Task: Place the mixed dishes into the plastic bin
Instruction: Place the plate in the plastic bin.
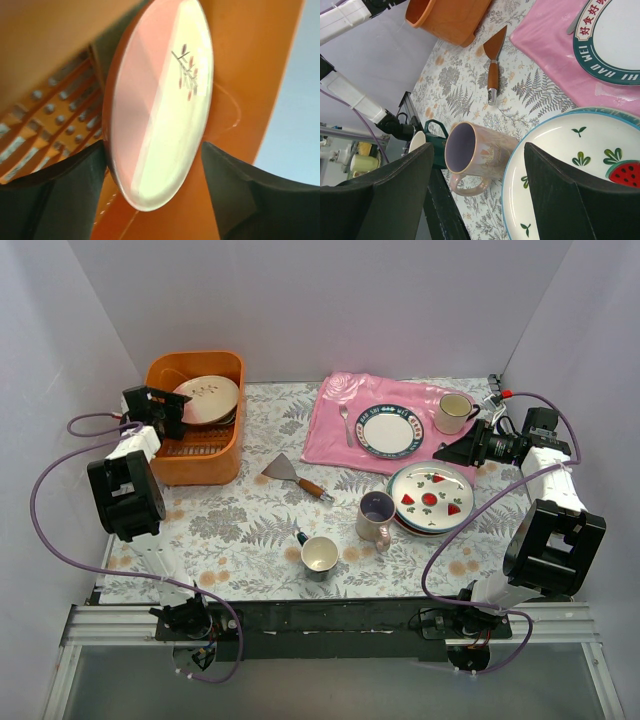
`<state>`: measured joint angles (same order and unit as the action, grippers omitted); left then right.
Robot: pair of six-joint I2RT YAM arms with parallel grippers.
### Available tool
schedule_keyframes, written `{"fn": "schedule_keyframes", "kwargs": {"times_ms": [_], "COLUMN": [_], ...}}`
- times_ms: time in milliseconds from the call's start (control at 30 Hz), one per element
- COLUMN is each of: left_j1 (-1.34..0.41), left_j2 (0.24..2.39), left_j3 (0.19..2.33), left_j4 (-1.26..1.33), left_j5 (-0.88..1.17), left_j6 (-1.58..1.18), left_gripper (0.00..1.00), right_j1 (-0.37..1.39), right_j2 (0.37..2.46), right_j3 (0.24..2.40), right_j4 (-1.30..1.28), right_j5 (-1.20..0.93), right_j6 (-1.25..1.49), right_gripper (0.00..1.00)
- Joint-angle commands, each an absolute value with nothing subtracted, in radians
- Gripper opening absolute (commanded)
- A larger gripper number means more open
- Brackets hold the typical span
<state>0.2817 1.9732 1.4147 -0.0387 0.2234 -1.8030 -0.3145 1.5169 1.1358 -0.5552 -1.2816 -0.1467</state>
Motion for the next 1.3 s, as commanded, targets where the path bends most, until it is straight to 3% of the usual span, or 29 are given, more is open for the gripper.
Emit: {"fn": "schedule_keyframes", "kwargs": {"times_ms": [0,300,400,900,1267], "left_j1": [0.281,0.282,0.281,0.281,0.282], "left_j2": [1.937,1.982,1.986,1.910,1.772], "left_j3": [1.465,1.540,1.563,1.583,1.503], "left_j4": [-0.132,-0.273,-0.314,-0.423,-0.446], "left_j5": [0.189,0.173,0.158,0.092,0.067], "left_j6": [-1.749,-1.701,-1.694,-1.643,-1.557], "left_gripper": [0.77,0.96,0.98,0.98,0.98], "right_j1": [-0.319,-0.319,-0.321,-0.319,-0.318], "right_j2": [1.482,1.482,1.479,1.479,1.555], "right_j3": [1.158,1.160,1.163,1.285,1.453], "right_j4": [-0.566,-0.561,-0.571,-0.796,-1.130], "right_j5": [-1.287,-1.290,-1.287,-1.146,-0.996], "right_j6": [-0.166,-0.160,-0.167,-0.449,-0.816], "right_gripper": [0.80,0.80,0.80,0.81,0.80]}}
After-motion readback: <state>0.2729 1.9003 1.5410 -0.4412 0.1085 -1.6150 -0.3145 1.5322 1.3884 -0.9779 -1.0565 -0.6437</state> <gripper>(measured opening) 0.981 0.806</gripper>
